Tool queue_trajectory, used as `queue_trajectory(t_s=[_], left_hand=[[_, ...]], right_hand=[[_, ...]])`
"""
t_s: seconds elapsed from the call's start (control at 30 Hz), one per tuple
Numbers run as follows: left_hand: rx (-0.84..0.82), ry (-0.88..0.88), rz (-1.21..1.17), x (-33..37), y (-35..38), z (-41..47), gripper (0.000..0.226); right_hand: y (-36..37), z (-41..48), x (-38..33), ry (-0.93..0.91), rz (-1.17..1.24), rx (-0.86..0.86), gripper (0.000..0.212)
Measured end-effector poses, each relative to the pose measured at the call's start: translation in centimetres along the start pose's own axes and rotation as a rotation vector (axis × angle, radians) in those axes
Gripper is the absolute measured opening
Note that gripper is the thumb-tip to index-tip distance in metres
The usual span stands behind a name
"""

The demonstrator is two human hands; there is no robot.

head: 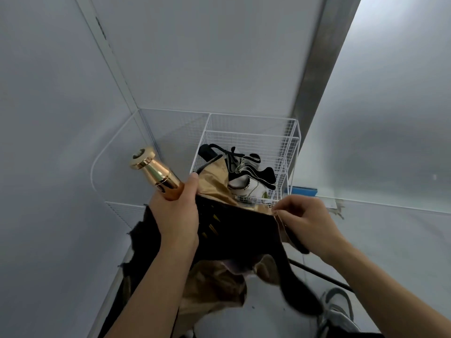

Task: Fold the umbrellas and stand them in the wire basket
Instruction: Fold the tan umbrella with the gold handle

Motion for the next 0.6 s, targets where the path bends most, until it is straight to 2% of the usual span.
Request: queue_trajectory(t_s=[0.1,0.27,0.4,0.53,0.6], left_hand=[[0.061,0.014,-0.022,0.1,-0.1,0.2,0.041],[0.086,0.003,-0.072,0.0,0.1,-0.3,0.040],[0.074,0.005,-0.077,-0.1,0.4,-0.5,0.041],[0.001,-0.001,-0.085,-0.3,0.7,-1.0,0.045],[-0.026,-0.016,-0.101,-0.3,0.9,-1.5,0.042]], right_hand=[[-1.1,-0.2,-0.6,-0.009,0.074,-0.014,0.017],[-2.0,-0.4,-1.1,-0.039,0.170,0.065,0.036],[-1.4,-0.8,-1.0,-0.118,0.002,-0.044,0.016],[-0.3,-1.1,-0.9,-0.029,0.148,-0.115,0.019],[0.3,-1.1,-0.6,-0.063,0.114,-0.124,0.018]])
Point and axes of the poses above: each hand's wrist, its own z-axis towards the middle knuckle, its own y-axis out of the palm, x = y × z, the point moved 2 cm from there along z, towards the middle knuckle, and after that the axes turned 11 degrees about x, right-handed, at the moved point
